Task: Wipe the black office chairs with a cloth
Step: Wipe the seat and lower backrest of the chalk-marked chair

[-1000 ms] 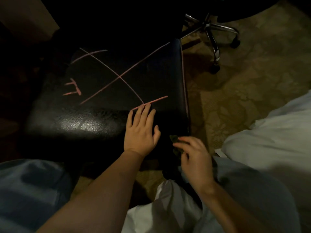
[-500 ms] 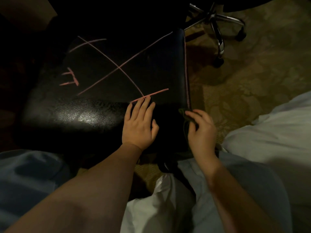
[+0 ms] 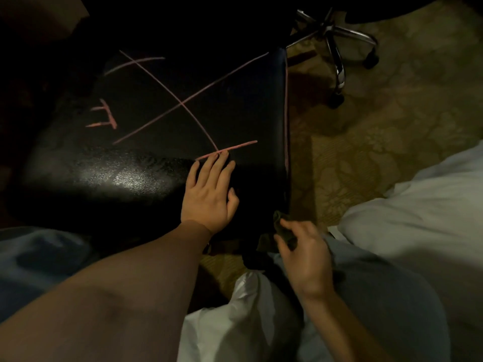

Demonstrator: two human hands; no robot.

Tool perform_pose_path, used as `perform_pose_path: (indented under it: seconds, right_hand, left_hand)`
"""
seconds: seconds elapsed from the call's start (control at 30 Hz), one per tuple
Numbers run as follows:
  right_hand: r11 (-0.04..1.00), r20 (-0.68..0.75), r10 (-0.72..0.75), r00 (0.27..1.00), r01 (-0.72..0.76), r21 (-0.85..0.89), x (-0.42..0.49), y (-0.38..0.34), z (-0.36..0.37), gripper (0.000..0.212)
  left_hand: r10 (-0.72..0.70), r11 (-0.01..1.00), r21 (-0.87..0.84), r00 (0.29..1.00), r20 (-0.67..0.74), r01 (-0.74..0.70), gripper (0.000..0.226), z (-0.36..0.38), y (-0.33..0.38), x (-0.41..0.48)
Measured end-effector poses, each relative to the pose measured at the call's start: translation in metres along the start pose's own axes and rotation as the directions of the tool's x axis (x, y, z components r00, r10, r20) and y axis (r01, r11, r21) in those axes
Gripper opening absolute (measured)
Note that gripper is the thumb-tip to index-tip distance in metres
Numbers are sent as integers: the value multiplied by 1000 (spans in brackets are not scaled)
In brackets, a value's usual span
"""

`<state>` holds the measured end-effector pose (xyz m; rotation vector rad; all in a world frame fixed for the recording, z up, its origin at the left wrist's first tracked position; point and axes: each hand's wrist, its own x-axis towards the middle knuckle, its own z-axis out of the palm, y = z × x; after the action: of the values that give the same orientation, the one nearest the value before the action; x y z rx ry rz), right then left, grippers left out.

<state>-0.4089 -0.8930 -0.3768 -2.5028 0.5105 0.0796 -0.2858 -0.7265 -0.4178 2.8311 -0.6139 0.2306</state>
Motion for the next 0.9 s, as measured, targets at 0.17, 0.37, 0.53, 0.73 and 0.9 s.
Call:
perform_pose_path:
  seconds: [0.17, 0.37, 0.53, 0.73, 0.9]
  right_hand:
    - [999, -95, 9, 995, -6, 37, 2, -2, 3, 23]
    - [998, -215, -39, 976, 50, 49, 39, -10, 0, 17]
    - [1000, -235, 19, 972, -14, 20, 77, -21, -7, 19]
    - [996, -175, 83, 981, -85, -3, 89, -27, -12, 19]
    - [993, -43, 103, 994, -105, -54, 40, -19, -12, 18]
  left_hand:
    - [0, 1000, -4, 1000, -5, 0, 55, 0, -1, -1]
    - [-1, 1000, -13, 1000, -20, 1, 55, 2, 2, 2]
    - [-11, 1000, -16, 1000, -19, 11, 55, 4, 3, 4]
    - [-11, 1000, 2, 1000, -17, 11, 55, 5, 3, 4]
    - [-2, 1000, -1, 1000, -18, 2, 55, 4, 1, 1]
